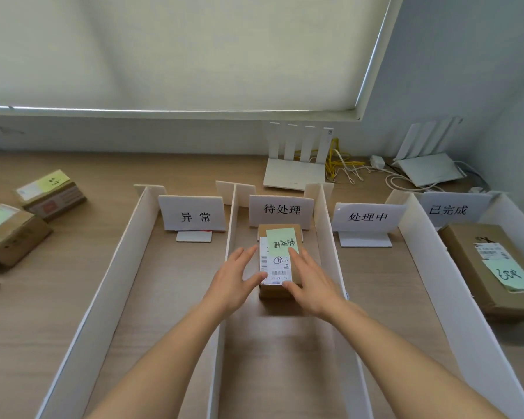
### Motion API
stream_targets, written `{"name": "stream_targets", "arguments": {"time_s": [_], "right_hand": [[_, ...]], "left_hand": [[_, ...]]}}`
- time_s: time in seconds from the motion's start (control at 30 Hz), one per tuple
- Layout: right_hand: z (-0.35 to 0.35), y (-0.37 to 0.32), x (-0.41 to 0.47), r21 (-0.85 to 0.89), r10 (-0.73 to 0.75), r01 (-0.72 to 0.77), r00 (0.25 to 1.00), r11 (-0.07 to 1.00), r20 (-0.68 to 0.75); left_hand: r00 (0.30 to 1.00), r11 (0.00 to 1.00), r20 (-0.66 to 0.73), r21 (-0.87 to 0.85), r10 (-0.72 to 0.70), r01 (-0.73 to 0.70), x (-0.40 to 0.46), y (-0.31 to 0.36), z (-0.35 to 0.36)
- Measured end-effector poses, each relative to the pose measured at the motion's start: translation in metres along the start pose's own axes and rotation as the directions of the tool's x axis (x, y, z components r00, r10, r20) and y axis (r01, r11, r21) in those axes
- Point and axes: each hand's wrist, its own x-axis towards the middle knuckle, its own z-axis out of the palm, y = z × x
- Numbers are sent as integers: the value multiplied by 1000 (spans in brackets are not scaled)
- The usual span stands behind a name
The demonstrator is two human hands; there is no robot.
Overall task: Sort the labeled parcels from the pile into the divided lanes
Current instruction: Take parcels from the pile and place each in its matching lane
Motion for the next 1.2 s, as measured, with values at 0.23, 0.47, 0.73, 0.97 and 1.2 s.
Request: {"name": "stream_targets", "arguments": {"time_s": [0.23, 0.47, 0.73, 0.97, 1.2], "right_hand": [[-62, -109, -21, -178, -157, 147, 987, 973, -42], [-73, -284, -66, -278, -393, 371, 919, 886, -24], [-58, -530, -175, -357, -586, 553, 810, 753, 20], [-38, -700, -282, -368, -683, 645, 730, 670, 36], [-18, -794, -343, -371, -771, 720, 636, 587, 15]], "left_hand": [[987, 996, -156, 72, -39, 51, -51, 7, -113], [933, 966, -339, 176, -120, 188, -167, -24, -270], [797, 901, -565, 201, -213, 384, -386, -85, -455], [673, 896, -690, 82, -265, 436, -567, -141, -573], [576, 878, -757, 6, -309, 479, -680, -179, -632]]}}
